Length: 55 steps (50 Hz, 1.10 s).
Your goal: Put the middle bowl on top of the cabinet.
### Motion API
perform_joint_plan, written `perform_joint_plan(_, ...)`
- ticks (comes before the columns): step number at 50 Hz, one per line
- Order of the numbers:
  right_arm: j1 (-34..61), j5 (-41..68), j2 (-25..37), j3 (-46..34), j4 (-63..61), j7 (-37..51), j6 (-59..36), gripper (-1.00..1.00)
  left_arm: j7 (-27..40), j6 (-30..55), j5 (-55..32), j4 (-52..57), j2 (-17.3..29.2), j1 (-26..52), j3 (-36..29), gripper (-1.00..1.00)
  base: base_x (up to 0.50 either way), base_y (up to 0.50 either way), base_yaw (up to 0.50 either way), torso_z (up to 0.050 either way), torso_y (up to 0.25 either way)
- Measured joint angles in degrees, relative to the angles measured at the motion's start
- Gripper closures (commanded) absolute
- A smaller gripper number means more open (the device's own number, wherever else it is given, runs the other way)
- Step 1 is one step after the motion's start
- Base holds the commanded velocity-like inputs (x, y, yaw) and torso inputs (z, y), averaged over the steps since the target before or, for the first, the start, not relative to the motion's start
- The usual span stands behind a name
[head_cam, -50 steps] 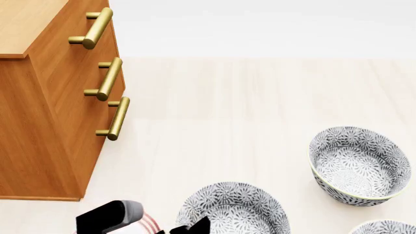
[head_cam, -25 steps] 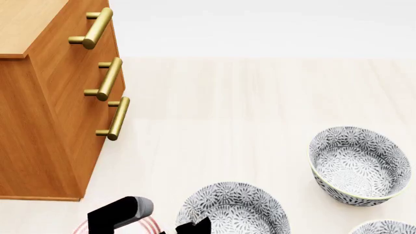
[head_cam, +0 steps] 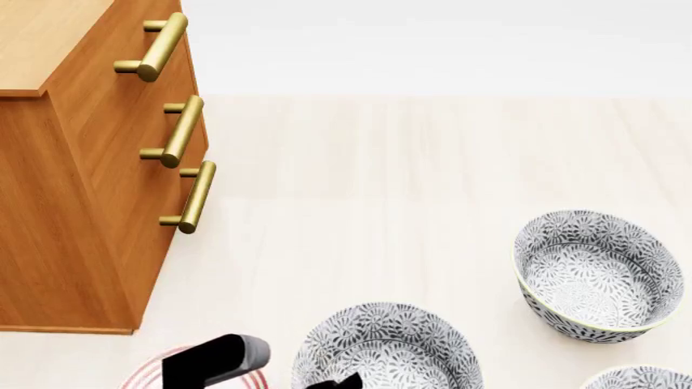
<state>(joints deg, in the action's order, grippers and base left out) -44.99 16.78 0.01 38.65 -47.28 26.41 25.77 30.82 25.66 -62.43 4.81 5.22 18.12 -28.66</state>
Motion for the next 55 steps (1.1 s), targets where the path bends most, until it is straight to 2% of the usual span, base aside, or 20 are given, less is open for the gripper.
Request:
perform_joint_plan(17,0.00,0.31,0.00,0.38,0.01,-0.20,0.23,-1.00,-1.51,-1.22,-0.30,-2.77,0.04,0.47,-1.44,-1.00,0.00,0.00,0.00,0.000,0.000)
perform_joint_plan(18,0.00,0.34,0.00,0.41,0.03,-0.21,0.27,-1.00,-1.62,-1.30,-0.33,-2.87,0.05,0.48,-1.51,1.00,0.00,0.00,0.00,0.000,0.000)
perform_joint_plan(34,0.00,0.29,0.00,0.38,0.10,-0.27,0.40,-1.00,-2.80,-2.67,0.33,-2.36,0.70,0.02,-3.03,1.00,0.00,0.00,0.00,0.000,0.001)
perform_joint_plan(55,0.00,0.33,0.00,0.38,0.29,-0.26,0.79,-1.00,-3.93,-4.89,1.40,0.13,1.67,-0.50,-4.76,1.00,0.00,0.00,0.00,0.047,0.147)
